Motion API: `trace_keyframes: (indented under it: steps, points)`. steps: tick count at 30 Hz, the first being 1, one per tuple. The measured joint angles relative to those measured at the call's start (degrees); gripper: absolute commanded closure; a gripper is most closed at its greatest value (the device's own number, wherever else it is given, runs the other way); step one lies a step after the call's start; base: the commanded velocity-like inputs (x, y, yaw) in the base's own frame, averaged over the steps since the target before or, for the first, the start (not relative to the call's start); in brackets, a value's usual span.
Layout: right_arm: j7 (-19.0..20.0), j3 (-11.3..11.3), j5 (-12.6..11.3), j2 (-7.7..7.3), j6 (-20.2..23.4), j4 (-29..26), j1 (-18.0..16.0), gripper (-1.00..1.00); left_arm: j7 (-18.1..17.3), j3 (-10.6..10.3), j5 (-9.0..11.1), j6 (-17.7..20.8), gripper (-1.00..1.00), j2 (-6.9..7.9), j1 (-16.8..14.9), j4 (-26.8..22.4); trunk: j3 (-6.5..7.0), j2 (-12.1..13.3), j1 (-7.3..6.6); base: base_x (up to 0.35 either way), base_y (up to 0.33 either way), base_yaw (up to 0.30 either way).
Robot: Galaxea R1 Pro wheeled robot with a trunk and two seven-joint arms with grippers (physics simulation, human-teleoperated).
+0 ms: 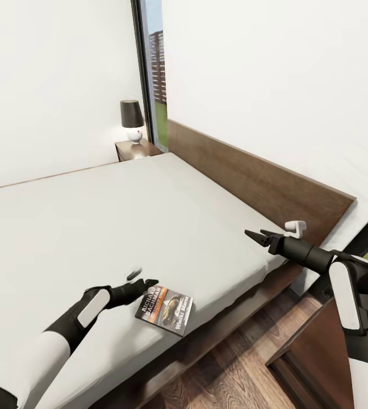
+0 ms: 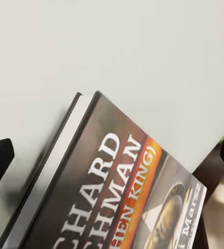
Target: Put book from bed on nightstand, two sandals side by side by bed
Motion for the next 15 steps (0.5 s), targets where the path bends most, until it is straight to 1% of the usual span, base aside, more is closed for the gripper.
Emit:
trace_keyframes:
  steps: [3,4,5,6,7,8,10,11,12,13,14,15]
  points:
    - [-0.08,-0.02,-0.08,0.11,0.01,0.46,0.16,-1.0,0.02,1.05,0.03,0.07,-1.0,1.64,0.91,-3.32,0.0,0.0,0.0,0.0,0.0,0.0]
    - [-0.11,-0.03,-0.15,0.35,0.02,0.93,0.52,-1.0,0.06,2.47,0.04,0.26,-1.0,2.88,2.2,-6.85,0.0,0.0,0.0,0.0,0.0,0.0]
    - [-0.14,-0.05,-0.2,0.58,0.03,1.14,0.74,-1.0,0.14,3.45,0.05,0.56,-1.0,3.53,3.11,-9.08,0.0,0.0,0.0,0.0,0.0,0.0]
    - [-0.14,-0.05,-0.21,0.59,0.03,1.15,0.74,-1.0,0.14,3.48,0.04,0.57,-1.0,3.55,3.15,-9.16,0.0,0.0,0.0,0.0,0.0,0.0]
    - [-0.18,-0.15,-0.22,1.17,0.05,1.44,1.11,-1.0,0.4,5.74,0.01,1.61,-1.0,4.66,5.2,-13.76,0.0,0.0,0.0,0.0,0.0,0.0]
    - [-0.18,-0.16,-0.23,1.19,0.05,1.44,1.12,-1.0,0.41,5.81,0.0,1.65,-1.0,4.7,5.28,-13.91,0.0,0.0,0.0,0.0,0.0,0.0]
    - [-0.22,-0.26,-0.28,1.75,0.11,1.66,1.4,-1.0,0.67,8.58,-0.16,2.94,-1.0,5.51,7.49,-18.44,0.0,0.0,0.0,0.0,0.0,0.0]
    - [-0.23,-0.26,-0.28,1.76,0.11,1.66,1.4,-1.0,0.67,8.62,-0.17,2.96,-1.0,5.52,7.53,-18.51,0.0,0.0,0.0,0.0,0.0,0.0]
    - [-0.27,-0.35,-0.31,2.03,0.24,1.74,1.54,-1.0,0.79,10.09,-0.24,3.51,-1.0,5.79,8.56,-20.53,0.0,0.0,0.0,0.0,0.0,-0.016]
    - [-0.36,-0.51,-0.36,2.43,0.61,1.88,1.8,-1.0,1.0,12.99,-0.2,4.43,-1.0,6.24,10.46,-24.2,0.01,0.0,0.0,0.0,0.0,-0.024]
    - [-0.4,-0.57,-0.39,2.6,0.87,1.99,1.9,-1.0,1.1,14.33,-0.17,4.87,-1.0,6.42,11.37,-25.92,0.04,0.0,0.0,0.0,0.0,-0.024]
    - [-0.4,-0.58,-0.4,2.61,0.88,1.99,1.9,-1.0,1.1,14.37,-0.18,4.88,-1.0,6.42,11.4,-25.98,0.06,0.0,0.0,0.0,0.0,-0.025]
